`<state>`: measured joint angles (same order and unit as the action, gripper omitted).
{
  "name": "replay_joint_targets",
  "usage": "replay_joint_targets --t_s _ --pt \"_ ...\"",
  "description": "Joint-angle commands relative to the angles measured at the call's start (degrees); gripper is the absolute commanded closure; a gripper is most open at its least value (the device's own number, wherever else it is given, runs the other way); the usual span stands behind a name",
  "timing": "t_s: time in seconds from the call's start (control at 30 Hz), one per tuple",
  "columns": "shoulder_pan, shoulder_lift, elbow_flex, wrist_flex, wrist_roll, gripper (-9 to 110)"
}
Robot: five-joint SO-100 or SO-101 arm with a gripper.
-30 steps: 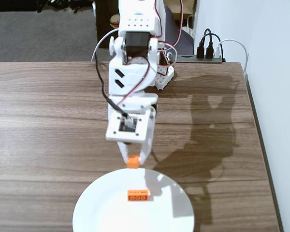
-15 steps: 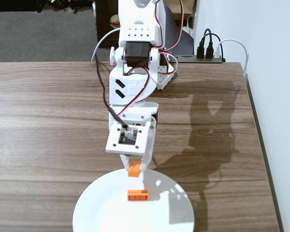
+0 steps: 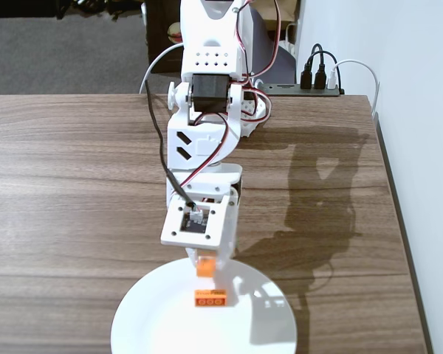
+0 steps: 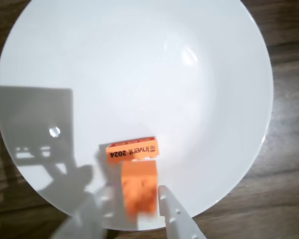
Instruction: Grasp a lego block and put it on the plate.
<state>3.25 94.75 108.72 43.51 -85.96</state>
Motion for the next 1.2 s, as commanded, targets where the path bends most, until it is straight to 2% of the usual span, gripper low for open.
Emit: replay_joint_targets --t_s 0.0,1.17 --pt "0.09 0.44 -2.90 0.18 0.53 80" --pt "0.44 10.55 3.25 5.80 0.79 80"
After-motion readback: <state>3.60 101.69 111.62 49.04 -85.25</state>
